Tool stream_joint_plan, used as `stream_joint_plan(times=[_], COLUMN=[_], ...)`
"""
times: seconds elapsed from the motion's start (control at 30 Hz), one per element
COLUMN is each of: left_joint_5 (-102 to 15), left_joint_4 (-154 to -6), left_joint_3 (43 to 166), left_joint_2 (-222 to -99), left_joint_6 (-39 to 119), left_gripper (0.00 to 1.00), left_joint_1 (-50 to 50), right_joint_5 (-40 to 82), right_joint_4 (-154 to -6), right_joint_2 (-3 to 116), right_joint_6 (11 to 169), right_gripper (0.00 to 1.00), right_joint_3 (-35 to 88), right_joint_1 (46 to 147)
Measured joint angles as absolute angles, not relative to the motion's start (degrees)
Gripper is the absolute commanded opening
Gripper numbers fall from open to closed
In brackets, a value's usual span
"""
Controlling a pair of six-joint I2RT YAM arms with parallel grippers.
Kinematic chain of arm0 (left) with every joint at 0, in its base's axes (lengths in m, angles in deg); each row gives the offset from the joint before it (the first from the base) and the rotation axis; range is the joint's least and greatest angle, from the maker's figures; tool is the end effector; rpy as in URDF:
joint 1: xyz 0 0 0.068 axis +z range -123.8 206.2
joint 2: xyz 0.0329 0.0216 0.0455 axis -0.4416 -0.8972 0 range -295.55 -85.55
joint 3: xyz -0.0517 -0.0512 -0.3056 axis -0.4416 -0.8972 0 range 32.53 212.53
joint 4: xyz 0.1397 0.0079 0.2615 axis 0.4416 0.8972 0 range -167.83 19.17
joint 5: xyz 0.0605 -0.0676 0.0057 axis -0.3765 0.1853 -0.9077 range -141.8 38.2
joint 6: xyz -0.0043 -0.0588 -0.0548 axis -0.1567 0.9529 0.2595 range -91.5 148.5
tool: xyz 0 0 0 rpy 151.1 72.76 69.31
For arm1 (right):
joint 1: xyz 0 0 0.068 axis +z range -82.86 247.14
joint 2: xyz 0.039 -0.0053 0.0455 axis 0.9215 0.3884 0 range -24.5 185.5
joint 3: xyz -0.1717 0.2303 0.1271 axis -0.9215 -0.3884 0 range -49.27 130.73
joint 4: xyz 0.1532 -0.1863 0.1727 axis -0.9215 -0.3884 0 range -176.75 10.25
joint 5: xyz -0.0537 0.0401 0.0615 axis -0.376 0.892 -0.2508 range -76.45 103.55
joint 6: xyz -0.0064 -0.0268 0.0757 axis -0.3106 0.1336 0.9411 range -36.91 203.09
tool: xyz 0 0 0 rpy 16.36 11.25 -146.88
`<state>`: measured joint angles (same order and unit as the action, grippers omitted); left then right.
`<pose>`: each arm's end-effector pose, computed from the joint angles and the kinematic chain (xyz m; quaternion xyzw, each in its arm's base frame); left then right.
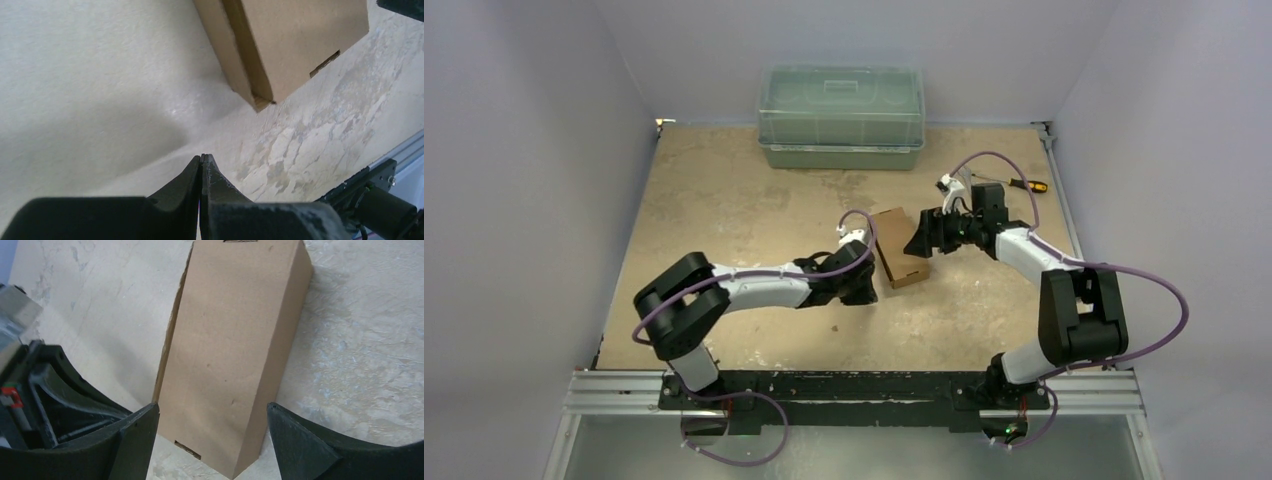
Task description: Fold the paper box
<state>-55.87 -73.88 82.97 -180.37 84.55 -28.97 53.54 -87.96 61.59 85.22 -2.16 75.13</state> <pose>0.2238 -0.3130 0.1573 -0.0198 0.9339 -0.2746 0.2282 0.3333 0.0920 0.1949 -0.1694 0.8674 0.3473 0.3136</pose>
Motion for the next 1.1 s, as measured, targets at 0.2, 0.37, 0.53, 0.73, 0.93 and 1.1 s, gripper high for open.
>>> stream_joint_plan(times=[0.2, 0.37, 0.53, 0.73, 0.93, 1.1], left_joint_5=[-57.5, -58.1, -57.9, -56.4, -56.3, -57.2], left_joint_4=[-71.8, -69.2, -63.7, -58.3, -60.0, -64.1], left_joint_3=[90.6, 97.3, 108.8, 116.7, 111.8, 100.3], left_joint_2=[-188.0, -191.8, -197.5, -202.7, -199.2, -186.6], left_joint_6=[87.3, 87.5, 85.2, 81.4, 78.4, 76.2], left_gripper=[0.0, 0.0, 0.0, 0.0, 0.0, 0.0], left_joint_1=[-31.3, -31.5, -31.7, -32.7, -32.3, -31.5], right_joint_5=[53.7, 54.9, 53.5, 51.6, 52.9, 54.5], right_joint_4=[-88.0, -88.2, -86.6, -84.3, -85.7, -87.9], right_joint_2=[63.4, 65.3, 65.4, 65.4, 65.3, 65.0], right_joint_6=[85.6, 86.0, 85.2, 84.3, 84.4, 84.5], right_gripper=[0.75, 0.67, 0.65, 0.69, 0.75, 0.75], right_joint_3=[-2.4, -3.2, -3.3, -3.2, -3.0, -3.0], right_joint_1=[72.7, 72.5, 73.6, 74.0, 74.6, 75.3])
